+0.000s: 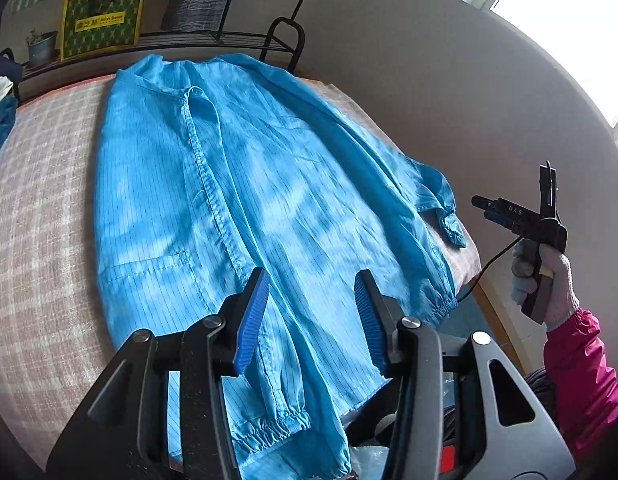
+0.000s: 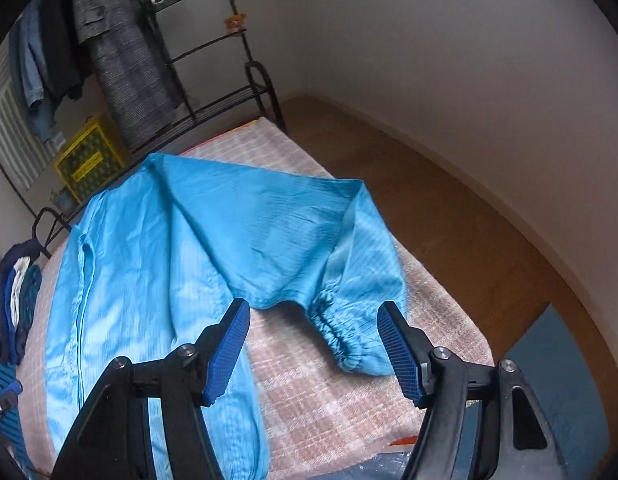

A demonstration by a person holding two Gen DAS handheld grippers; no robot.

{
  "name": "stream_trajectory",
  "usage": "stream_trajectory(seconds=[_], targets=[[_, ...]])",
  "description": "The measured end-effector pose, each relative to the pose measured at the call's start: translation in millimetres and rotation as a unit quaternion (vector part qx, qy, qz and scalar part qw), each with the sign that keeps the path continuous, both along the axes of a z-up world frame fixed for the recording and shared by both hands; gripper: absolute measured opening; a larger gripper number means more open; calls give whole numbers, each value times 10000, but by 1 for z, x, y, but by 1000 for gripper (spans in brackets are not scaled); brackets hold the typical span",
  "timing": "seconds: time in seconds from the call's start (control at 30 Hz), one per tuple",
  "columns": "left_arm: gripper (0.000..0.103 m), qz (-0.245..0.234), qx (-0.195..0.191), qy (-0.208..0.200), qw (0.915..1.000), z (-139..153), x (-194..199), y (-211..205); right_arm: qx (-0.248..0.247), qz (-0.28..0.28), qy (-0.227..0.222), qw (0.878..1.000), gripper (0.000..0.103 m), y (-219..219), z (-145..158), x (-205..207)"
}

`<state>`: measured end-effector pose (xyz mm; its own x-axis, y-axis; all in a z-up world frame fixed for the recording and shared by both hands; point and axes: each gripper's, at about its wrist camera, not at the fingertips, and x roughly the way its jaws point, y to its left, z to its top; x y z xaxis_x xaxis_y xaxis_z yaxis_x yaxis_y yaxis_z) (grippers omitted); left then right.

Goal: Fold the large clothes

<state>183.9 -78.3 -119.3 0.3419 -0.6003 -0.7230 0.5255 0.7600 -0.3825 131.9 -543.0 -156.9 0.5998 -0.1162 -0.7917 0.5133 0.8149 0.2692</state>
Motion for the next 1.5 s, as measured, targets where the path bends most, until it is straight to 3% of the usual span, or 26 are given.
stream_trajectory(seconds=[0.1,0.3,0.47,0.57,0.63,0.7,0.83,1.07,1.17,1.3,1.43,1.5], targets=[[45,42,-28,155,9999,-8,5,-1,406,-151,-20,9991,69,-21,-13,4],[45,190,-45,405,9990,-19,13,1,378,-93,173,9991,68,-28,-28,21],[45,236,-40,305,9992,-15,12,3,169,-82,389,9991,66,-28,-38,37],[45,265,3,319,9991,-18,13,4,144,-204,446,9987,50,-33,-47,41],[45,304,49,335,9990,-21,15,5,173,-188,479,9985,17,-35,-51,44],[45,345,77,342,9988,-23,16,7,97,-210,411,9989,2,-35,-47,42],[45,432,44,365,9984,-24,22,13,51,-29,-51,10000,0,-27,-16,33],[45,526,-36,372,9979,-21,29,17,-159,855,-694,9938,0,27,43,16],[45,568,-58,349,9978,-19,31,19,-198,1415,-923,9854,0,65,63,13],[45,681,-50,348,9971,-20,35,24,-365,2413,-1065,9639,0,134,76,11],[45,860,-128,400,9954,-20,39,34,-306,3499,-864,9323,0,206,61,4],[45,948,-165,427,9944,-20,41,39,-399,4056,-650,9109,0,238,43,-2]])
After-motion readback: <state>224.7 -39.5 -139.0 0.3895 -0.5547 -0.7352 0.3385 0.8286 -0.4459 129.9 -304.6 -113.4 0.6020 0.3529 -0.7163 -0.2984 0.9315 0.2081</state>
